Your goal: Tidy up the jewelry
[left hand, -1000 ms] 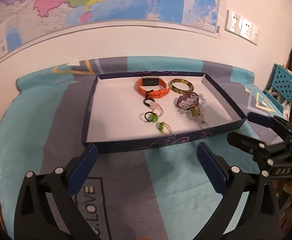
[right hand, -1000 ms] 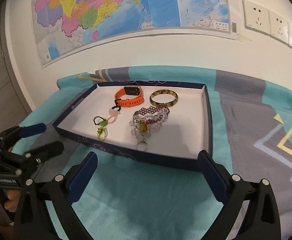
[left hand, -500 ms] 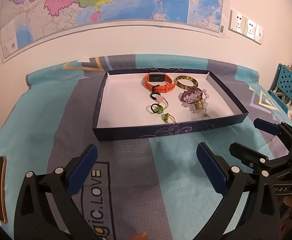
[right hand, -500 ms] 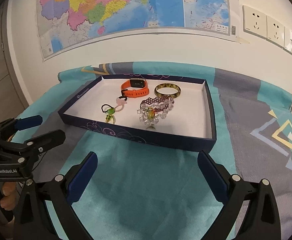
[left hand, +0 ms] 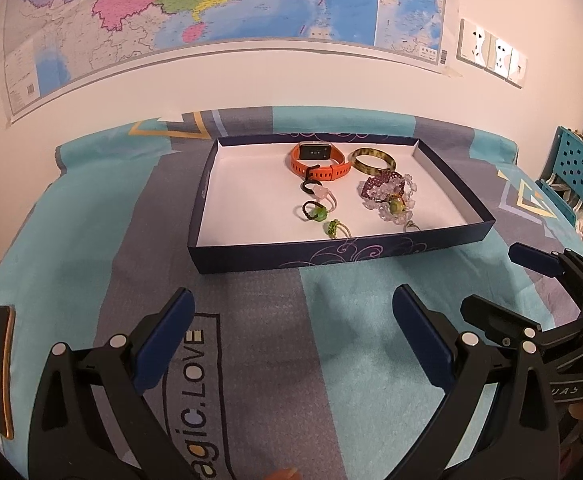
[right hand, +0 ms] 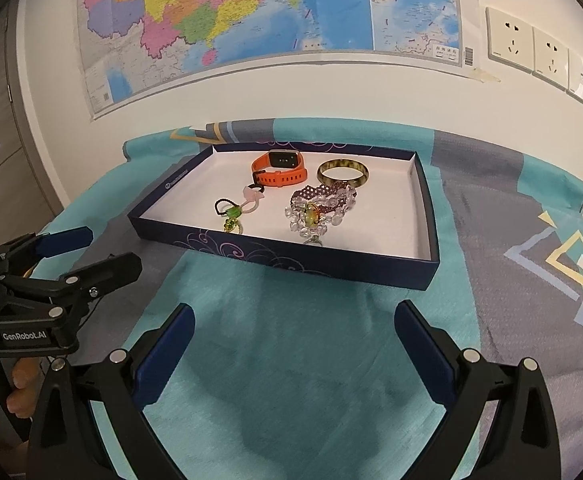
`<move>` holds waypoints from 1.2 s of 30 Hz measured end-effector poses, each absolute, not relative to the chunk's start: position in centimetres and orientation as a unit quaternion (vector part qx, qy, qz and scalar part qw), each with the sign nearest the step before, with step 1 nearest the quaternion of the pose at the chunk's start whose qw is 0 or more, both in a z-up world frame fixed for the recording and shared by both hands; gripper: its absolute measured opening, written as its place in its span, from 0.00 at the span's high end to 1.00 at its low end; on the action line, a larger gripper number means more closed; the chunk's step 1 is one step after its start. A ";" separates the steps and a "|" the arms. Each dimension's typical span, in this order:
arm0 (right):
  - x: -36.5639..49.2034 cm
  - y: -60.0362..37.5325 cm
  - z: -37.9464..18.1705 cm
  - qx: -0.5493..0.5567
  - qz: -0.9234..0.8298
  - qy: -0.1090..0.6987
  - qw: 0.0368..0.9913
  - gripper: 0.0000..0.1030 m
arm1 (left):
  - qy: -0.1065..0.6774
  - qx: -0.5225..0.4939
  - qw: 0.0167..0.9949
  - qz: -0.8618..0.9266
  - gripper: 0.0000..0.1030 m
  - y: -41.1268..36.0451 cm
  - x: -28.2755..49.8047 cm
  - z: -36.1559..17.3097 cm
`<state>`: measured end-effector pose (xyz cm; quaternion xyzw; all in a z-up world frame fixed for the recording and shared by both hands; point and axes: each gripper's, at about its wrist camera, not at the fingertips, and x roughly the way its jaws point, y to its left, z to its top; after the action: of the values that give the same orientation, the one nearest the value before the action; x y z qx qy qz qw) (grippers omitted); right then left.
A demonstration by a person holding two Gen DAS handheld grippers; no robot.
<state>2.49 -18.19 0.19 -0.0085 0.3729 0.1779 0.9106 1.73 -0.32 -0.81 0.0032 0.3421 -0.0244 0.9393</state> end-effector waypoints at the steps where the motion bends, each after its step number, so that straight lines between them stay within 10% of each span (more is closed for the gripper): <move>1: 2.5 -18.2 0.1 -0.008 0.177 0.374 0.910 0.06 | 0.342 0.004 0.939 -0.025 0.05 -0.4 1.7 -0.8; 36: 2.1 -18.0 -0.2 -0.008 0.179 0.381 0.907 0.06 | 0.348 0.004 0.937 -0.026 0.05 -0.6 1.3 -1.4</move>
<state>2.15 -18.02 -0.16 -0.0083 0.3809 0.1787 0.9072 1.33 -0.59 -1.36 0.0040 0.3482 -0.0264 0.9371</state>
